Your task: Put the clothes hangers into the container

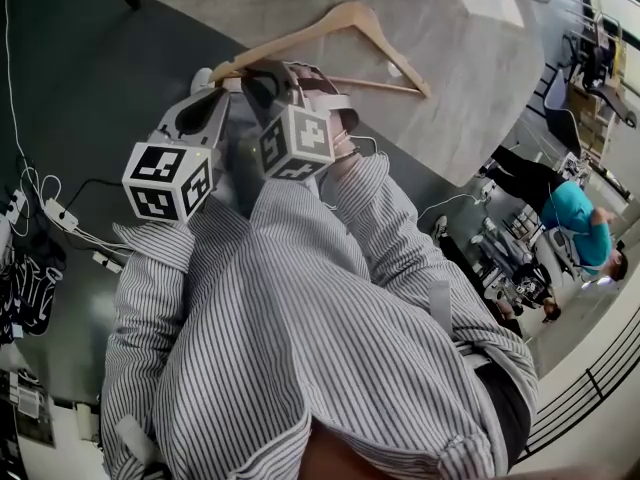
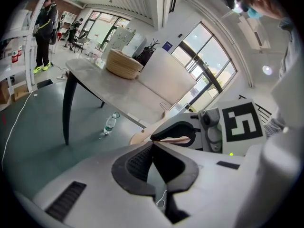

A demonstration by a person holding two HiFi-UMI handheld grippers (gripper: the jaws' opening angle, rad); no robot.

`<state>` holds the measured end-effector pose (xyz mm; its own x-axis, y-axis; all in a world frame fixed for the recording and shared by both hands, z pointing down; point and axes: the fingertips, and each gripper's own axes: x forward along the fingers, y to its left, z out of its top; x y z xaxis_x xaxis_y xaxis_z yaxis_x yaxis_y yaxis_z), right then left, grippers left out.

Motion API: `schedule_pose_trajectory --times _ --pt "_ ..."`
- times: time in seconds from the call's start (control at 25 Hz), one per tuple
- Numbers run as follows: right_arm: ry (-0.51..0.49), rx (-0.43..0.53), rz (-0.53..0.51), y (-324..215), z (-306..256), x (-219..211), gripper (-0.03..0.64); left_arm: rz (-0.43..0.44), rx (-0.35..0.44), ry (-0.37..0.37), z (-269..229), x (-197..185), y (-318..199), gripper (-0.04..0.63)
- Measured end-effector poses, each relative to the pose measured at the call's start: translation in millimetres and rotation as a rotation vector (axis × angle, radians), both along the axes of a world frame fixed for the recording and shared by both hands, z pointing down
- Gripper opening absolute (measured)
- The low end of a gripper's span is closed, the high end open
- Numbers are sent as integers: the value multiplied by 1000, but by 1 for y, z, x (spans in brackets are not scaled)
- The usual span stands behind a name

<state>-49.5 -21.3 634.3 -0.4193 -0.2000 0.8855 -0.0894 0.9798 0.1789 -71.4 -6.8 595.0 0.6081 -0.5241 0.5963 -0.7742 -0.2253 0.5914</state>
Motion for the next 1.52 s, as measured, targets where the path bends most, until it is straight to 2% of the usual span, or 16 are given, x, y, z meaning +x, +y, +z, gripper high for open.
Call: schedule_pose_trajectory --times 0.16,0.36,0.6,0.72,1.04,1.52 --pt "42 28 -24 -2 2 2 60 -11 -3 -1 1 1 -2 9" --pt "53 -16 -39 0 0 1 55 -28 1 -9 -1 -5 0 9" --pt "73 19 -78 -1 1 -2 43 -44 -5 -4 -1 -12 3 11" --pt "46 12 -46 -6 -4 -3 43 -49 -2 -4 -4 -13 1 11" --pt "-78 73 38 -32 -50 -10 41 -26 49 -14 -21 -15 -16 9" --pt "-192 189 208 -61 -135 11 40 67 236 -41 -90 -1 -57 9"
